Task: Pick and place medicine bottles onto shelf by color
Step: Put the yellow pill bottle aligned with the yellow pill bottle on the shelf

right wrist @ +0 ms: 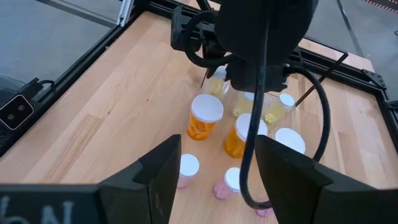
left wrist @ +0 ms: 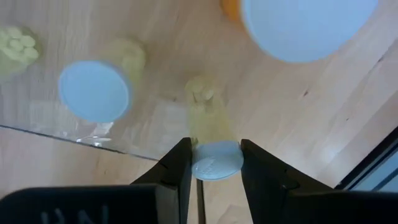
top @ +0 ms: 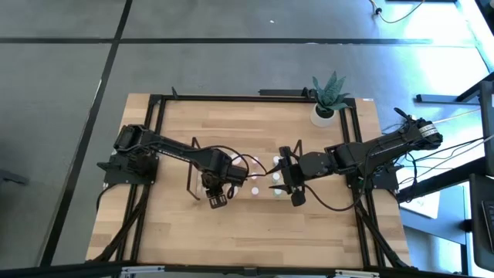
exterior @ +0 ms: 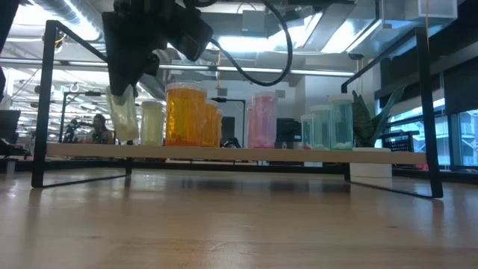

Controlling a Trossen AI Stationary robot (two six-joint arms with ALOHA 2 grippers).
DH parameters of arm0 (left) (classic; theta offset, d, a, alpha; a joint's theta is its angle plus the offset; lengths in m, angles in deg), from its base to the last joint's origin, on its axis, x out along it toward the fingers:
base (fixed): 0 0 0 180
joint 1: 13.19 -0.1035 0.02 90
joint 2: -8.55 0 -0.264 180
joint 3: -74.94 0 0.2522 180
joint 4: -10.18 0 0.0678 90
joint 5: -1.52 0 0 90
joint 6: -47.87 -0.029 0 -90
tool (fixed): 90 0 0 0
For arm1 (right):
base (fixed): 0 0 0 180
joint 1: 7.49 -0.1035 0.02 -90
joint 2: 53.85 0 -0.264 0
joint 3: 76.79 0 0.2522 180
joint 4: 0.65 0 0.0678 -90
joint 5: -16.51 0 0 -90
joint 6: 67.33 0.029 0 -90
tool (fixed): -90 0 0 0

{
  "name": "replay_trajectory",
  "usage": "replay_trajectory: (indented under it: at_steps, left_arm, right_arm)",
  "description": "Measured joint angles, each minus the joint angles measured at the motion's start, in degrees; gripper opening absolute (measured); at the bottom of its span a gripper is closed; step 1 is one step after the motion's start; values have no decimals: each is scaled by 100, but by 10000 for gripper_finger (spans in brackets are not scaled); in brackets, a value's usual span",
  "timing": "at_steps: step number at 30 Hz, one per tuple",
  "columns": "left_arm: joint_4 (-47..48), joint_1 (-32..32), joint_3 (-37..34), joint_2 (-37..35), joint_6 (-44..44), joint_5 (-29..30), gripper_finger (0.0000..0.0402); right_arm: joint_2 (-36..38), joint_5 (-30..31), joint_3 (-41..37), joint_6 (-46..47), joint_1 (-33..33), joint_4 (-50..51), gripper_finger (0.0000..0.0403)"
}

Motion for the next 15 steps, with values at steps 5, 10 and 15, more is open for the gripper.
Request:
replay_trajectory:
  at_steps: [5,10,15]
  left_arm:
    - [96,1,3,115,-88,-30,101]
    - [122,9,7,126,-86,-49,108]
    - [123,11,2,128,-83,-50,116]
  right_arm:
    - [0,0,-4,0,-1,-45,207]
    - [0,-2,-7,0,-1,-44,207]
    - [-1,-2,-7,0,-1,-44,207]
